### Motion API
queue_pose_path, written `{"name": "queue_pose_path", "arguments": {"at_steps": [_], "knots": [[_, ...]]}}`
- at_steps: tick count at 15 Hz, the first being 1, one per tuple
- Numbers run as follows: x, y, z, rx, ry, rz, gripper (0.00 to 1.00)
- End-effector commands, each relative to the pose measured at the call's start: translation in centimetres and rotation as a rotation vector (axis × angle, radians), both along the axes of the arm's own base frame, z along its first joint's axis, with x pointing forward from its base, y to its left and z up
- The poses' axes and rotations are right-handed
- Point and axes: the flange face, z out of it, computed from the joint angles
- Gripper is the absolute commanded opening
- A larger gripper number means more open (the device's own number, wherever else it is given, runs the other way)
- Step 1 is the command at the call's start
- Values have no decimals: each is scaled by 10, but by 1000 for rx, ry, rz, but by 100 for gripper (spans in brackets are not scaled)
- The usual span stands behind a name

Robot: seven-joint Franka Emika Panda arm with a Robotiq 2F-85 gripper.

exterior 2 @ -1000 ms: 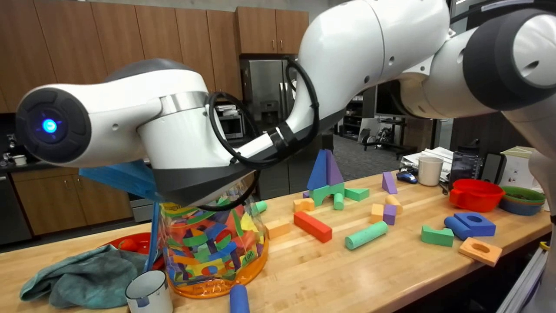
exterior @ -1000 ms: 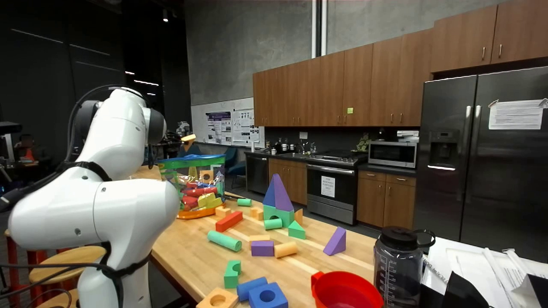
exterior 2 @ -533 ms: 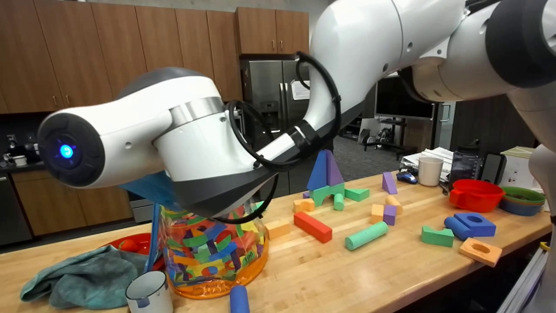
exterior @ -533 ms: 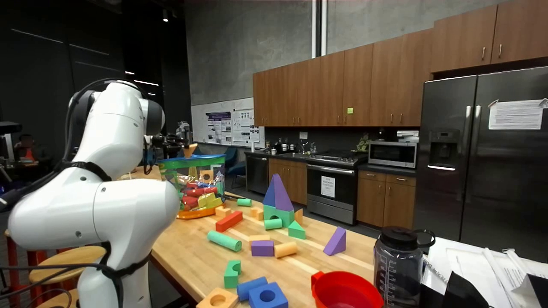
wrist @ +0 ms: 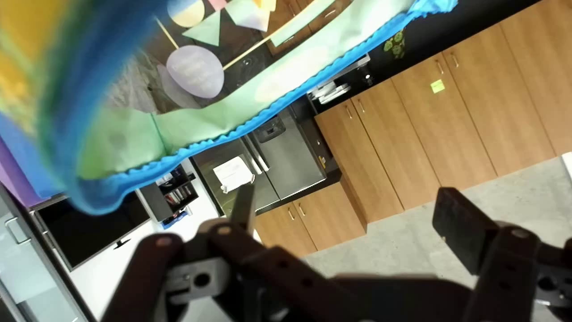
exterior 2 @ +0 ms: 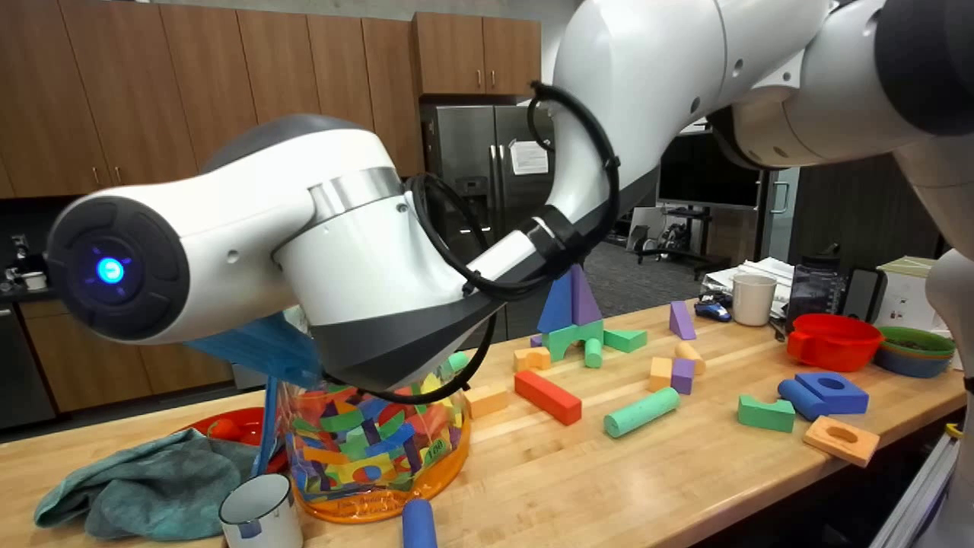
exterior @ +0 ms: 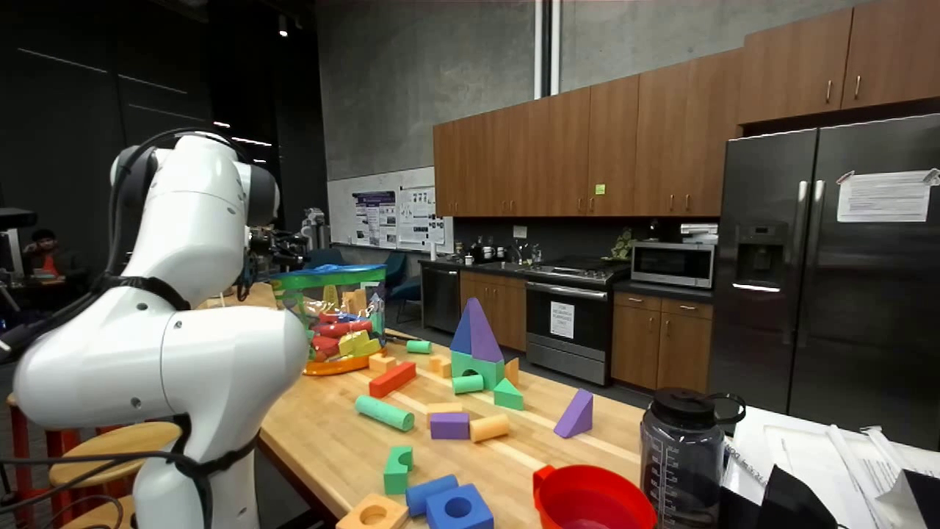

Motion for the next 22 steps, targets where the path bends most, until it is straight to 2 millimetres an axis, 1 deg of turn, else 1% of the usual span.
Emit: {"name": "queue_pose_path", "arguments": {"at_steps": [1, 2, 4, 5, 7, 9, 10, 12, 13, 16, 22], "knots": [[-40, 22, 11, 3, -9, 64, 100], [-45, 20, 23, -12, -34, 91, 100], [-63, 35, 29, -14, -63, 123, 100], [-75, 43, 29, -18, -69, 147, 100], [-86, 48, 32, -21, -78, 170, 100], [-92, 52, 36, -23, -83, 184, 100], [-81, 44, 40, -26, -80, 188, 100], [-72, 42, 41, -35, -68, 204, 100], [-80, 54, 32, -21, -70, 182, 100], [-66, 48, 33, -23, -65, 184, 100], [-69, 50, 33, -27, -63, 190, 100]]}}
